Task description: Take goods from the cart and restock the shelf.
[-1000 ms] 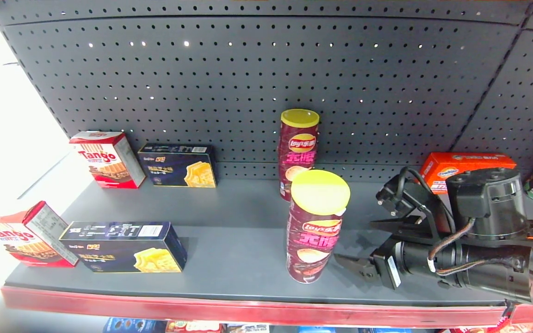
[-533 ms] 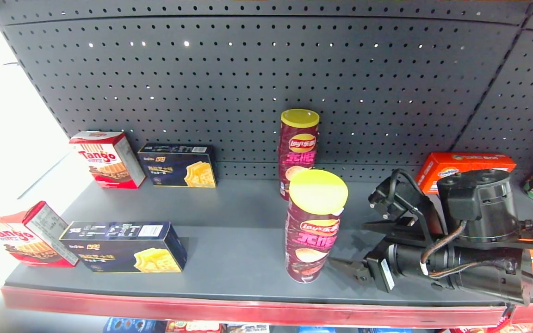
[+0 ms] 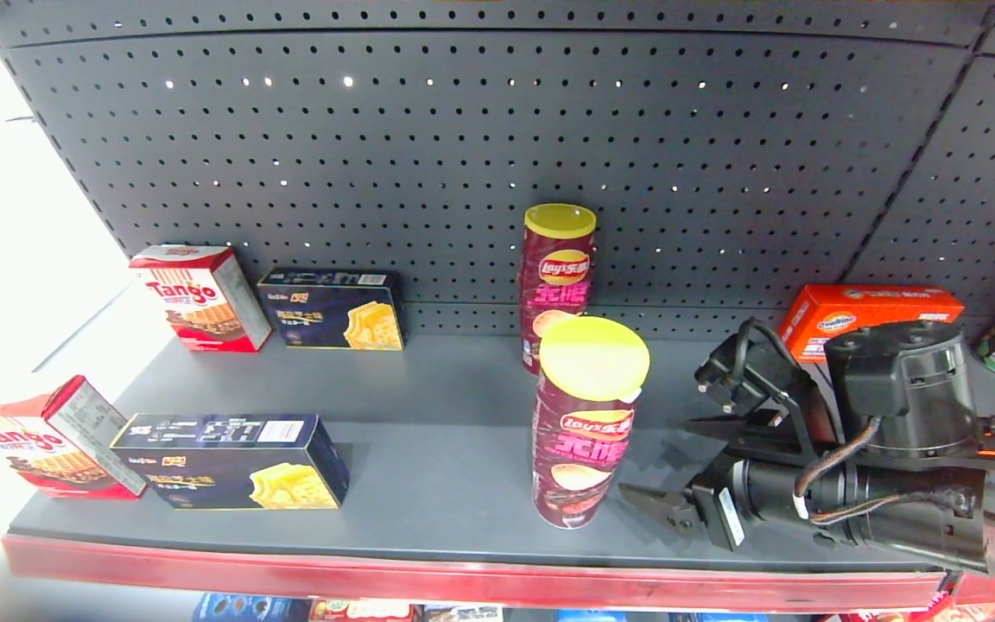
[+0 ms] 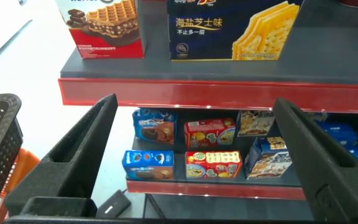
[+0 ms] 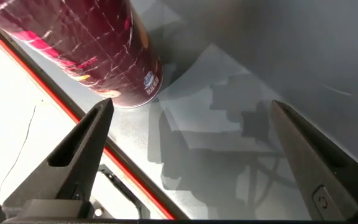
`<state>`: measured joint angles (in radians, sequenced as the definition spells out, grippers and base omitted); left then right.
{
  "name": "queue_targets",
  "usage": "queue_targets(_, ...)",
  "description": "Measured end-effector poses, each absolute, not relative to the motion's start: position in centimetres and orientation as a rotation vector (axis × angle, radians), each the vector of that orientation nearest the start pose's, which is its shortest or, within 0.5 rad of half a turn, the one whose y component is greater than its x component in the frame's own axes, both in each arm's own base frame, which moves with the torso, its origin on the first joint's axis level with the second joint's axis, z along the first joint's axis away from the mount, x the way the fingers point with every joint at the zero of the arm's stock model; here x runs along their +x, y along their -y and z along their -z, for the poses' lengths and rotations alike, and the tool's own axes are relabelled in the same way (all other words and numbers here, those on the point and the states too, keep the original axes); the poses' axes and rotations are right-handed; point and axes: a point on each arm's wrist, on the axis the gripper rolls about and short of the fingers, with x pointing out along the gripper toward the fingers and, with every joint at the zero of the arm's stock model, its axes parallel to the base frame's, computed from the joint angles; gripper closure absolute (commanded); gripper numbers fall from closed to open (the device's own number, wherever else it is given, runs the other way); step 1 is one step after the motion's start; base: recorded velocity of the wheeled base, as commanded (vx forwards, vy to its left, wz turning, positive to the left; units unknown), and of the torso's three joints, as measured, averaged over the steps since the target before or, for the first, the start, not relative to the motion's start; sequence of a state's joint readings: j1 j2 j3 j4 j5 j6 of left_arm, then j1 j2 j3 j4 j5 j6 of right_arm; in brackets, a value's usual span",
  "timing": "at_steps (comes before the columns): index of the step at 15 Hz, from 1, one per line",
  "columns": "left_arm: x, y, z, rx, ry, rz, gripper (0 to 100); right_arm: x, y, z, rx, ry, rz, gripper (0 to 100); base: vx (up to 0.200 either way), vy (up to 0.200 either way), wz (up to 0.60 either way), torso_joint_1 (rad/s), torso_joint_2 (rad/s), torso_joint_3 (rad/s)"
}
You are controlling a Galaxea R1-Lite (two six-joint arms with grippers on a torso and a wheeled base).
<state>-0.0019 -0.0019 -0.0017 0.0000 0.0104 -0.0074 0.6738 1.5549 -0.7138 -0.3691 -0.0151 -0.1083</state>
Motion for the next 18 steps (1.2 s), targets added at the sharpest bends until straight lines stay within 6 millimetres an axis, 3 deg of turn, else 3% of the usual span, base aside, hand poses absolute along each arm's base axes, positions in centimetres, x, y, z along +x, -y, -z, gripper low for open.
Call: queue_targets(18, -2.3, 0.0, -7.6, -0.007, 0.003, -0.007, 0, 21.4, -17.1, -17.1, -0.268, -0.425, -0.675, 0, 0.0, 0.0, 0.0, 0.0, 0.0, 0.0)
